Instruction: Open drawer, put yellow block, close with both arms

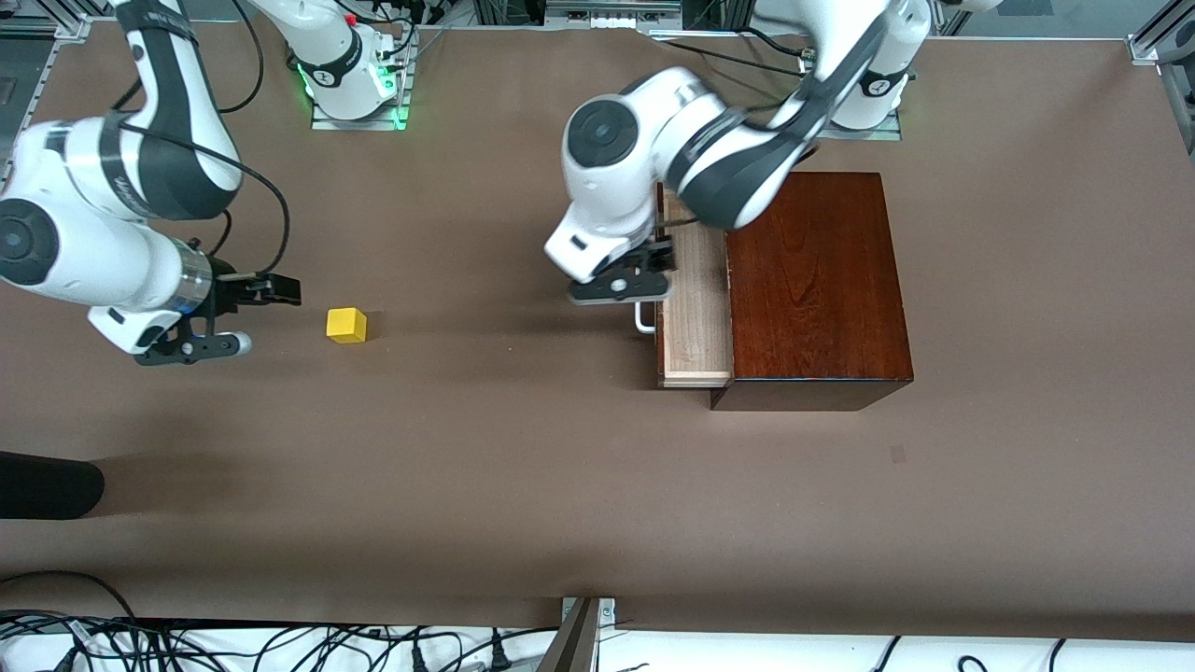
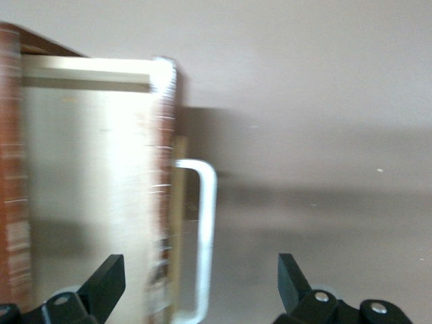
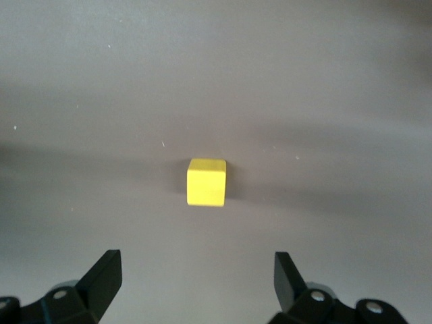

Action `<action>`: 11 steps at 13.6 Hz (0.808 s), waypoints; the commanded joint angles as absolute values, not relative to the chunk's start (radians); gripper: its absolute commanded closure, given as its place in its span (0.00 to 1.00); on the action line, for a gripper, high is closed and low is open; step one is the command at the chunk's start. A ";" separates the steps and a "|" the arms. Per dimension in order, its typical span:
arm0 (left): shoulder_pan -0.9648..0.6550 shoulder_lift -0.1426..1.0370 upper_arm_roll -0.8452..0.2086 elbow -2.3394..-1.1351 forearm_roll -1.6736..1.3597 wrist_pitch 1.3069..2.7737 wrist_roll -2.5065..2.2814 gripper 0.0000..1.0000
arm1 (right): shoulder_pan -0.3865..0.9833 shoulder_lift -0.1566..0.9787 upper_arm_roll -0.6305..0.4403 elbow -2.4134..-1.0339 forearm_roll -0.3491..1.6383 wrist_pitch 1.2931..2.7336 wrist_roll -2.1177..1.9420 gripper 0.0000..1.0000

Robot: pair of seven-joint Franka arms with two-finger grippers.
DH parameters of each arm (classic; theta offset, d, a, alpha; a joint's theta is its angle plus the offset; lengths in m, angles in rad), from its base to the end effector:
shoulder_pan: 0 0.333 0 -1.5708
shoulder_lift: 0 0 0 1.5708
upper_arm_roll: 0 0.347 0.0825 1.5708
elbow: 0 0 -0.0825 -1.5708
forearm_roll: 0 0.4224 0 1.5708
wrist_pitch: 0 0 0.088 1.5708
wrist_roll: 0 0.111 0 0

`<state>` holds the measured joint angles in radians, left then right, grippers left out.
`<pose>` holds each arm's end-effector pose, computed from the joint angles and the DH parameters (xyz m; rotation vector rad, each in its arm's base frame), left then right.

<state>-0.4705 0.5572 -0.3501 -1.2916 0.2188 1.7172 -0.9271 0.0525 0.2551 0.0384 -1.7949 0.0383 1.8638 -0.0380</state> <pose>0.5689 -0.4946 0.4431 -3.0412 -0.1579 0.0625 0.6434 0.0603 0.4012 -3.0827 -0.1760 0.2899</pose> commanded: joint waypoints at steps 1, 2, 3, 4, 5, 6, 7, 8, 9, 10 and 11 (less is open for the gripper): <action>-0.355 0.460 -0.359 -1.315 0.190 1.646 -0.920 0.00 | 0.054 0.219 0.040 -1.942 0.060 2.023 -0.026 0.00; -0.316 0.437 -0.359 -1.315 0.190 1.643 -0.920 0.00 | 0.054 0.219 0.041 -1.985 0.058 2.084 -0.026 0.00; -0.278 0.411 -0.359 -1.315 0.192 1.628 -0.919 0.00 | 0.054 0.222 0.041 -2.021 0.060 2.133 -0.026 0.00; -0.253 0.381 -0.359 -1.315 0.192 1.599 -0.904 0.00 | 0.054 0.227 0.041 -2.052 0.060 2.179 -0.026 0.00; -0.229 0.362 -0.359 -1.315 0.192 1.560 -0.834 0.00 | 0.054 0.230 0.041 -2.084 0.060 2.225 -0.026 0.00; -0.204 0.347 -0.357 -1.313 0.189 1.524 -0.730 0.00 | 0.057 0.232 0.044 -2.112 0.060 2.270 -0.026 0.00; -0.178 0.339 -0.357 -1.309 0.184 1.510 -0.648 0.00 | 0.057 0.241 0.052 -2.140 0.060 2.317 -0.026 0.00; -0.155 0.328 -0.347 -1.275 0.157 1.496 -0.584 0.00 | 0.058 0.253 0.054 -2.164 0.060 2.369 -0.026 0.00; -0.149 0.301 -0.327 -1.279 0.129 1.490 -0.527 0.00 | 0.058 0.270 0.054 -2.174 0.060 2.399 -0.026 0.00; -0.149 0.270 -0.268 -1.295 0.117 1.488 -0.464 0.00 | 0.058 0.285 0.054 -2.180 0.060 2.419 -0.026 0.00; -0.147 0.234 -0.221 -1.333 0.083 1.489 -0.380 0.00 | 0.061 0.297 0.057 -2.186 0.060 2.449 -0.026 0.00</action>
